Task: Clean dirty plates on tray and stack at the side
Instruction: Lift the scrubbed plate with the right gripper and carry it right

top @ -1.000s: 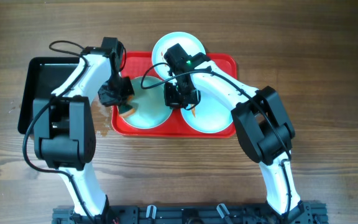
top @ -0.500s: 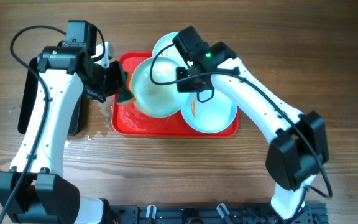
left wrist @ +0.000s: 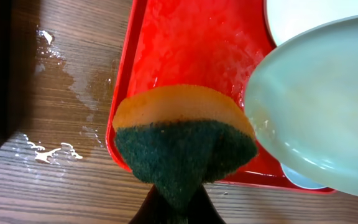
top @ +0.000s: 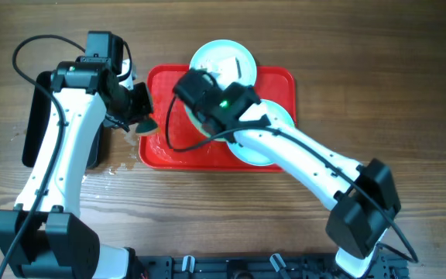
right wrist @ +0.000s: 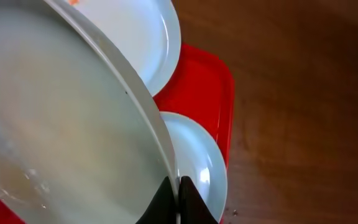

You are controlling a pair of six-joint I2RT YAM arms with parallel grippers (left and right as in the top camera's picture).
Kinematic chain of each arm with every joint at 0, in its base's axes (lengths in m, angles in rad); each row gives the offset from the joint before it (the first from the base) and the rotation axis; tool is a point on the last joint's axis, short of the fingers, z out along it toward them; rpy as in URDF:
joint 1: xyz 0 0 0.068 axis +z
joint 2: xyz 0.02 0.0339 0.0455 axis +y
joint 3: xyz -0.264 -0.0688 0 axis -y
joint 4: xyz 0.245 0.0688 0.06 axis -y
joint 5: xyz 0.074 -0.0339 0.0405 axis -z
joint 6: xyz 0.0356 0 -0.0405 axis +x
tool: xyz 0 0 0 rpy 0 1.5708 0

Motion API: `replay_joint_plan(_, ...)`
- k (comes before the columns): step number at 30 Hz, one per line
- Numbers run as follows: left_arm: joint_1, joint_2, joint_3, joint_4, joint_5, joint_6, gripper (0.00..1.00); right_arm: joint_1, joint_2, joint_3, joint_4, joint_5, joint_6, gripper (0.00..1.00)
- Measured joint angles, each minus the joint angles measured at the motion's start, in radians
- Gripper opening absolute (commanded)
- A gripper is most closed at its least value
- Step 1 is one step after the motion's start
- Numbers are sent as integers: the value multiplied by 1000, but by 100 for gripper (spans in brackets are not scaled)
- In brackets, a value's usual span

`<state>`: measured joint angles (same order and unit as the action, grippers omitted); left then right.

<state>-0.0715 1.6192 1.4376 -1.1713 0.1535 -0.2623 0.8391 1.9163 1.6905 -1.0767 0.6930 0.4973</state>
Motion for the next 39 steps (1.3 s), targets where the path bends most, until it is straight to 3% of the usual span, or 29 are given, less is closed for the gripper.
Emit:
replay_joint_plan(9,0,0,-6,17,8,7,4,133,0,0,11,262,16,4)
replay_joint_plan(20,0,0,-6,31,8,7,4,149,0,0,19,433,-71,5)
replay_joint_plan(25,0,0,-6,31,8,7,4,182,0,0,204,639,-304,4)
replay_joint_plan(29,0,0,-6,31,8,7,4,185,0,0,224,678,-391,4)
replay_joint_plan(33,0,0,-6,30,9,7,4,186,0,1,178,547,-330,4)
replay_joint_plan(36,0,0,-6,30,9,7,4,152,0,1,111,266,-98,4)
replay_joint_plan(39,0,0,-6,30,8,7,4,-21,-13,1,87,-103,36,4)
